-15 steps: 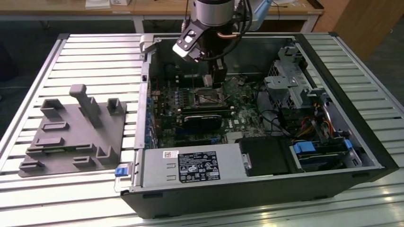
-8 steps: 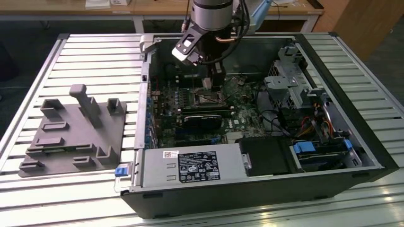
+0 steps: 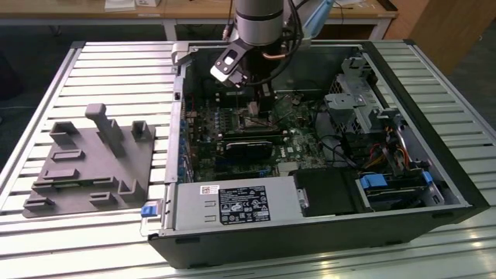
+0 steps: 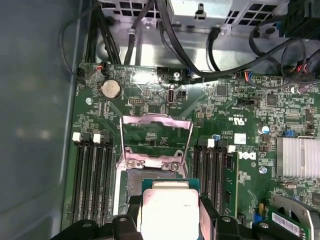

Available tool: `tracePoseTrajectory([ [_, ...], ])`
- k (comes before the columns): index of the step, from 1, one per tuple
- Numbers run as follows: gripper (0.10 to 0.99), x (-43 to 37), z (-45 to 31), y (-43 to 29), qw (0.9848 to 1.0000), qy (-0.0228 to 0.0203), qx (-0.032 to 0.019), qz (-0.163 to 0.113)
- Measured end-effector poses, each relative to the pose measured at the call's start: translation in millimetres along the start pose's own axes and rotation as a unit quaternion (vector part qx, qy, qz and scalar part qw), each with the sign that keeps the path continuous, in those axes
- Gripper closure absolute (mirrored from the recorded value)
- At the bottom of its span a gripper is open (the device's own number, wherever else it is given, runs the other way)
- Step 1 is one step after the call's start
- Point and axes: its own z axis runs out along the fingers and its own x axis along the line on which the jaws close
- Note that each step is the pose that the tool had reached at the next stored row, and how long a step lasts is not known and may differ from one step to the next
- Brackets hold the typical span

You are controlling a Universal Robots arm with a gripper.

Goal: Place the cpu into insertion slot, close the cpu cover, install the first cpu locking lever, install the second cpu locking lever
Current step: 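Place the cpu into insertion slot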

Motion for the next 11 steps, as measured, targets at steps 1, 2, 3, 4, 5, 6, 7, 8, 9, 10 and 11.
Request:
tracePoseTrajectory([
  [1,0.545,0.4,1.5,-0.2,1.0,-0.0011,0.0001,0.0],
  [2,0.545,0.8,3.0,-0.4,1.0,-0.0021,0.0001,0.0],
  [3,0.545,1.4,4.5,-0.5,1.0,-0.0032,0.0001,0.0],
  [4,0.545,2.0,5.8,-0.7,1.0,-0.0045,0.0002,0.0],
  [5,0.545,2.6,7.1,-1.0,1.0,-0.006,0.0003,0.0],
  [6,0.545,3.1,8.4,-1.1,1.0,-0.0072,0.0003,0.0],
  [7,0.545,3.6,9.7,-1.3,1.0,-0.0084,0.0004,0.0],
  [8,0.545,3.9,11.0,-1.5,1.0,-0.0095,0.0004,0.0],
  [9,0.545,4.3,12.5,-1.7,0.9999,-0.0103,0.0005,0.0],
  [10,0.545,4.8,14.0,-2.0,0.9999,-0.0108,0.0005,0.0],
  [11,0.545,5.4,15.5,-2.2,0.9999,-0.0112,0.0005,0.0],
])
